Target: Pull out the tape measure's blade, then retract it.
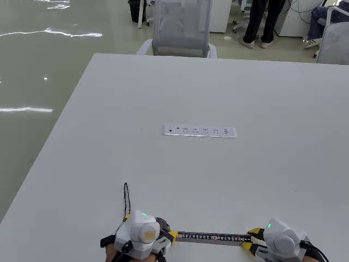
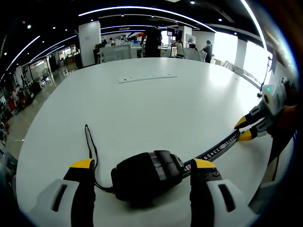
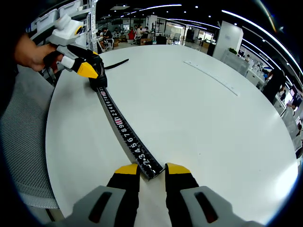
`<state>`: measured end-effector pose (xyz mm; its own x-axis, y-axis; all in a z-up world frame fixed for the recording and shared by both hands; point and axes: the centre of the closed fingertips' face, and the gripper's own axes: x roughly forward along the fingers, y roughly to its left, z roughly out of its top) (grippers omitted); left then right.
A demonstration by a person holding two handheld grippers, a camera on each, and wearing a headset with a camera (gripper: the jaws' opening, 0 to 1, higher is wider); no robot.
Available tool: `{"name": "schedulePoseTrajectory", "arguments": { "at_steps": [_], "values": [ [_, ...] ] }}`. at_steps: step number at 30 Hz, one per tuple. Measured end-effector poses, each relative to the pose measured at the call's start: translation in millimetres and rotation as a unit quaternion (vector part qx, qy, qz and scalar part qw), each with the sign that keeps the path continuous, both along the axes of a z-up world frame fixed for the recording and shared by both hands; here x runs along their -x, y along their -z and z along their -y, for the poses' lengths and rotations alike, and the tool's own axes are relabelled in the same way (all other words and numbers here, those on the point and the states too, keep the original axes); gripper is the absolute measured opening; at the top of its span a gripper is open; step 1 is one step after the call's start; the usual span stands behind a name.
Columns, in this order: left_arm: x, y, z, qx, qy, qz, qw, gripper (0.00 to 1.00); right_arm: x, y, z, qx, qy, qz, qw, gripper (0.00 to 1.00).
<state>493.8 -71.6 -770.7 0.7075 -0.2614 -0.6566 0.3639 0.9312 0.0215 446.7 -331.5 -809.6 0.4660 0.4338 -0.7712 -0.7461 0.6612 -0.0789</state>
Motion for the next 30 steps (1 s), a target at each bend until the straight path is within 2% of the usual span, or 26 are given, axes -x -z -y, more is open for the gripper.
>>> {"name": "schedulePoseTrajectory", "arguments": {
  "at_steps": [6, 11, 15, 20, 26, 30],
  "values": [
    [-3.2, 2.9, 0.3, 0.001, -0.007, 0.002, 1.0000, 0.78, 1.1, 0.0, -0.3, 0.001, 0.007, -0.008, 0.9999, 0.18],
    [-2.5, 9.8, -0.9, 0.004, -0.016, -0.013, 0.9998, 0.74, 1.7, 1.9, 0.7, 0.000, 0.007, -0.008, 0.9999, 0.18],
    [-4.3, 7.7, 4.4, 0.007, -0.014, -0.009, 0.9998, 0.72, 2.1, 1.3, 0.5, 0.000, 0.007, -0.007, 1.0000, 0.18],
    [-3.9, 10.7, 7.8, 0.014, -0.010, -0.016, 0.9997, 0.65, 2.2, 0.7, 0.1, 0.002, 0.006, -0.009, 0.9999, 0.18],
    [-3.2, 13.1, 7.6, -0.007, -0.002, -0.018, 0.9998, 0.64, 2.6, 0.8, 0.3, 0.005, 0.004, -0.009, 0.9999, 0.17],
    [-3.3, 14.3, 7.3, -0.011, -0.001, -0.022, 0.9997, 0.64, 2.6, 1.8, 0.8, 0.011, 0.001, -0.009, 0.9999, 0.17]
  ]
}}
